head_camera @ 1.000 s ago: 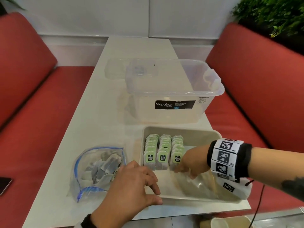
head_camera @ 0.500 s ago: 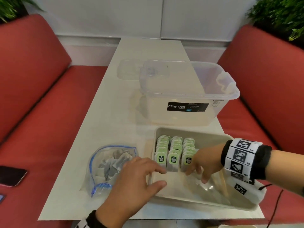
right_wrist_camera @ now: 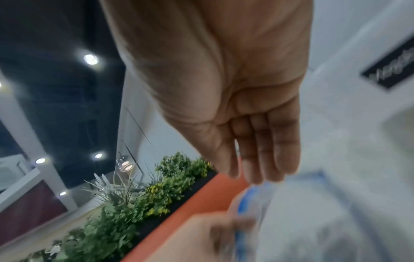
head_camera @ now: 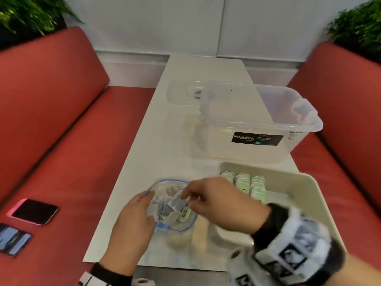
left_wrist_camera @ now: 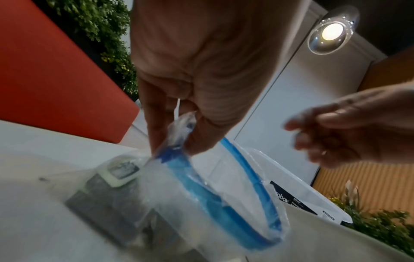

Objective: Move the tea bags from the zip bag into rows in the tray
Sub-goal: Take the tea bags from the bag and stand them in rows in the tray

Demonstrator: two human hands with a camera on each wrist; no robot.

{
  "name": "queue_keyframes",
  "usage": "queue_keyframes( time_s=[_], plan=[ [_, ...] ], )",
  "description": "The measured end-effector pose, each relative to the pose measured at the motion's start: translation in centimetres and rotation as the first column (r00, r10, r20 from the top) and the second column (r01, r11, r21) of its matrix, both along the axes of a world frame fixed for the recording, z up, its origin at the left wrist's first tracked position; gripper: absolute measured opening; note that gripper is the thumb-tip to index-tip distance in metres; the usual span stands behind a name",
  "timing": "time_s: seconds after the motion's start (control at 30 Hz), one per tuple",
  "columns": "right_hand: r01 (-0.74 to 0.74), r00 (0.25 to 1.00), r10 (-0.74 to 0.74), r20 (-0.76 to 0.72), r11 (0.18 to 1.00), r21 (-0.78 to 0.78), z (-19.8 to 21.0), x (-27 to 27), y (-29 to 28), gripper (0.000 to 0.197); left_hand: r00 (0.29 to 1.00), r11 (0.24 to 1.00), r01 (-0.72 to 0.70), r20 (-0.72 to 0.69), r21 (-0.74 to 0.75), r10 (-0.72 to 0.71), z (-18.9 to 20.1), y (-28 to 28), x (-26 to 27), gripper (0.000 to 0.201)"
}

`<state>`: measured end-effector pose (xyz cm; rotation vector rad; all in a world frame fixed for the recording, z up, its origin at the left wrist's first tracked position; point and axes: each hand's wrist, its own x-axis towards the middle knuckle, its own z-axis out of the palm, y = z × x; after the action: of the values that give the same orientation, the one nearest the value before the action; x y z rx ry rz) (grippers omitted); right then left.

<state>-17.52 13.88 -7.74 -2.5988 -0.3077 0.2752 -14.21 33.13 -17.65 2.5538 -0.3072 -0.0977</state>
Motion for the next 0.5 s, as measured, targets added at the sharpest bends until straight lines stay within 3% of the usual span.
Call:
queue_keyframes(
  time_s=[0.17,0.37,0.43,0.47,0.5],
  plan=[
    [0.124,0.975,-0.132,-0.18,0.991,-0.056,-6.6,3.1,6.6,0.036,0.999,0.999,0.043,0.029,-0.011,-0.042,0.6,0.3,-0.7,0.072],
    [0.005,0.983,-0.056,-0.177,0.961,-0.278,-8.2,5.0,8.0,0.029,0.994,0.995,0.103,0.037,0.008,-0.103,2.2,0.0,-1.8,0.07],
    [-0.061,0.99,-0.011,-0.14,0.865,-0.499,-9.2,5.1,9.6,0.027,0.992,0.993,0.117,0.039,0.016,-0.117,2.4,0.1,-1.8,0.071],
    [-0.096,0.982,-0.036,-0.183,0.744,-0.661,-9.1,4.9,10.1,0.028,0.991,0.992,0.123,0.045,0.021,-0.124,2.4,0.2,-1.8,0.072],
    [-0.149,0.915,-0.154,-0.373,0.73,-0.667,-9.5,4.1,11.5,0.033,0.991,0.992,0.127,0.048,0.022,-0.128,2.4,0.3,-1.8,0.071]
  ],
)
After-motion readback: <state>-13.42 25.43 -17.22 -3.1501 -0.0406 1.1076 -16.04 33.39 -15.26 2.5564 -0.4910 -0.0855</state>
